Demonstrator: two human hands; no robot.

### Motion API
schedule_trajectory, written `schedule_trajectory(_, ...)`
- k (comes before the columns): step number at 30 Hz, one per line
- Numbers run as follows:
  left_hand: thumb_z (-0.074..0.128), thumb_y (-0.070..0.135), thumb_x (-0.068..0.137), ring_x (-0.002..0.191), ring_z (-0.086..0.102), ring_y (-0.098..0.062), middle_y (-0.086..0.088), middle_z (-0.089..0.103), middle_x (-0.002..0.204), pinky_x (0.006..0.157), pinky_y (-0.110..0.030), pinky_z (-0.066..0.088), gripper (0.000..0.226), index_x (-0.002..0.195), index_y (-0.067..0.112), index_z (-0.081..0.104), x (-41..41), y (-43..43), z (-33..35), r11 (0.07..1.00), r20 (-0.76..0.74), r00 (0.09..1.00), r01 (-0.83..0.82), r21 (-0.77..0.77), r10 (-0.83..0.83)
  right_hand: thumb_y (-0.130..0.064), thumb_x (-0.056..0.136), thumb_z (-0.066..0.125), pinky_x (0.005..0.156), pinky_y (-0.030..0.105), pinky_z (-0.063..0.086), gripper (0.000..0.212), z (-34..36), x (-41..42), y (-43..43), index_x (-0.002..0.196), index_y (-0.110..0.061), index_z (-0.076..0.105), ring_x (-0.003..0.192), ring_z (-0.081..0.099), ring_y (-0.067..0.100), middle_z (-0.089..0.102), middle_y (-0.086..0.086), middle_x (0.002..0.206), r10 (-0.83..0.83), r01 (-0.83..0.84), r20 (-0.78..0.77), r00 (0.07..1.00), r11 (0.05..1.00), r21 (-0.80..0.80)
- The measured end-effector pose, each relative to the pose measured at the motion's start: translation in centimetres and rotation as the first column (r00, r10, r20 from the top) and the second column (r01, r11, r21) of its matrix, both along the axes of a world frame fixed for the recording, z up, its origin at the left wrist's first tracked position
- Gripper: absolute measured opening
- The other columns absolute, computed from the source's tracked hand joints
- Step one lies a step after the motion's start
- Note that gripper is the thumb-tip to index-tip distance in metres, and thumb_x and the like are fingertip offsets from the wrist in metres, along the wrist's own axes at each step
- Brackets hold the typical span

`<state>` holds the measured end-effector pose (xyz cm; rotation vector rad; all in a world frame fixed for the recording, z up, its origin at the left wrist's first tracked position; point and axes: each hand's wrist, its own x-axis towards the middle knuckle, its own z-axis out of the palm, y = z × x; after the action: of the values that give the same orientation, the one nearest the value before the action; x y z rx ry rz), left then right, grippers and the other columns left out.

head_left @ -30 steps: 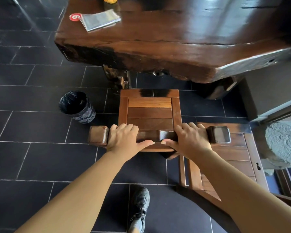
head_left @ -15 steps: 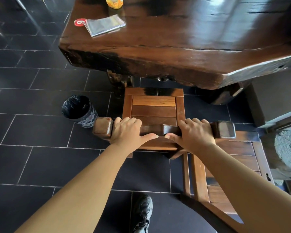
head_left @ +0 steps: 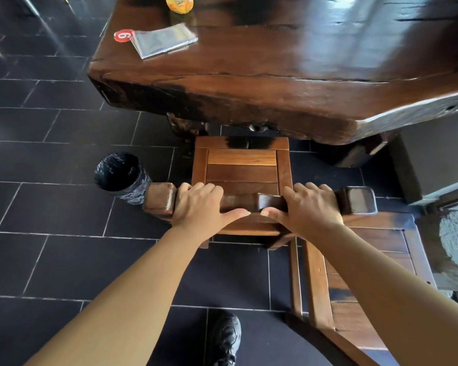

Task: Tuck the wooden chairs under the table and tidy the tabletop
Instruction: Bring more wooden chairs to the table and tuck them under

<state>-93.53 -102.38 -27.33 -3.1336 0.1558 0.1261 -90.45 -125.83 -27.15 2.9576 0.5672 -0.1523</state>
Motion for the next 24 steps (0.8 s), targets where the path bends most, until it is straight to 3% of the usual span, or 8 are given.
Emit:
schedule_trajectory(2, 0.02, 0.091, 0.072, 0.094, 0.058, -0.017, 0.007, 0.065, 0.095, 0.095, -0.041, 0.035, 0.07, 0.082, 0.027, 0.045, 0.4, 0.3, 0.0, 1.0, -0.003, 1.0, 0.005, -0.003, -0.005, -0.087, 0.077, 0.002, 0.089, 0.042, 0.041, 0.09, 0.0, 0.3, 0.3, 0.117, -0.026, 0.055, 0.105, 0.061, 0.023, 0.067, -0.001, 0.11, -0.002, 0.002, -0.003, 1.0, 1.0, 0.005)
schedule_trajectory(7, 0.016, 0.091, 0.07, 0.097, 0.059, -0.017, 0.007, 0.067, 0.101, 0.093, -0.04, 0.035, 0.086, 0.097, 0.025, 0.063, 1.5, 0.8, 0.0, 1.0, -0.019, 1.0, -0.017, 0.009, 0.018, -0.088, 0.078, 0.002, 0.09, 0.042, 0.041, 0.087, 0.0, 1.0, 1.0, 0.108, -0.028, 0.056, 0.103, 0.061, 0.022, 0.067, -0.002, 0.109, -0.016, 0.017, -0.011, 1.0, 1.0, 0.004)
schedule_trajectory(11, 0.021, 0.091, 0.073, 0.097, 0.059, -0.017, 0.006, 0.067, 0.101, 0.094, -0.041, 0.037, 0.082, 0.098, 0.025, 0.063, 1.5, 0.6, 0.2, 1.0, -0.045, 0.999, -0.028, -0.009, 0.028, -0.088, 0.082, 0.009, 0.09, 0.042, 0.042, 0.079, 0.0, 1.0, 1.0, 0.102, -0.028, 0.056, 0.101, 0.062, 0.022, 0.068, -0.002, 0.106, -0.028, 0.029, -0.03, 0.999, 0.999, 0.014)
schedule_trajectory(18, 0.017, 0.091, 0.071, 0.087, 0.057, -0.017, 0.007, 0.065, 0.088, 0.088, -0.039, 0.036, 0.08, 0.084, 0.024, 0.058, 1.3, 0.5, 0.4, 0.999, -0.042, 0.998, -0.04, -0.012, 0.04, -0.089, 0.081, 0.004, 0.088, 0.043, 0.044, 0.083, 0.2, 1.0, 0.8, 0.099, -0.027, 0.057, 0.099, 0.062, 0.022, 0.068, -0.002, 0.104, -0.04, 0.04, -0.06, 0.997, 0.999, 0.001)
schedule_trajectory(24, 0.022, 0.091, 0.073, 0.093, 0.058, -0.017, 0.008, 0.066, 0.095, 0.089, -0.04, 0.036, 0.077, 0.09, 0.026, 0.058, 1.6, 0.5, 1.2, 0.999, -0.14, 0.989, -0.037, 0.035, 0.041, -0.087, 0.078, 0.002, 0.092, 0.043, 0.042, 0.086, 0.8, 1.0, 1.0, 0.104, -0.027, 0.056, 0.104, 0.06, 0.022, 0.066, -0.002, 0.11, -0.065, 0.06, -0.112, 0.992, 0.997, -0.05)
